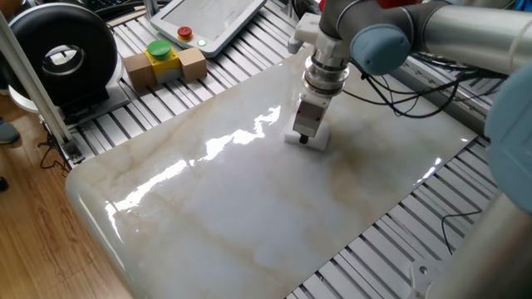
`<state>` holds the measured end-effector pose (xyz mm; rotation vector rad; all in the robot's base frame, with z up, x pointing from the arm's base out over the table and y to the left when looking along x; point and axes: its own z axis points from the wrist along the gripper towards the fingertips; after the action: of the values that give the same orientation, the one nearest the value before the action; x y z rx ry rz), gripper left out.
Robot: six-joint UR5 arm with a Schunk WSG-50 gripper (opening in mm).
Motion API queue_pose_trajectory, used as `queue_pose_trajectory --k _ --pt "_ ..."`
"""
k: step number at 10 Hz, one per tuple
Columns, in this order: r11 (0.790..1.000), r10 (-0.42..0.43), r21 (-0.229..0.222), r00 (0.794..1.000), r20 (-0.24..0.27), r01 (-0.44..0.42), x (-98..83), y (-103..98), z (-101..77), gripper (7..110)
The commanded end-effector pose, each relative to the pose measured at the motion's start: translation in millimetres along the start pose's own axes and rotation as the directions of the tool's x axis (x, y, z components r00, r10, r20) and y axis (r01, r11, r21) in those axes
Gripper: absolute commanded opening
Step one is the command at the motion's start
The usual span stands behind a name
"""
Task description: Clean the tabletop with a sponge
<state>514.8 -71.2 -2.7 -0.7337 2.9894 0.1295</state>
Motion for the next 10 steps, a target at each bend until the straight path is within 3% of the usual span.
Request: queue_pose_trajectory --k 1,6,10 --pt "1.0 -0.003 -0.015 1.0 0.008 0.003 -14.7 -4.4 -5.8 7" --pt "1.0 -0.007 -0.018 1.0 0.023 0.008 -37.5 -4.7 6.7 7" --pt "0.999 0.018 -0.037 1.0 0.023 -0.017 -40.9 10.2 6.2 7"
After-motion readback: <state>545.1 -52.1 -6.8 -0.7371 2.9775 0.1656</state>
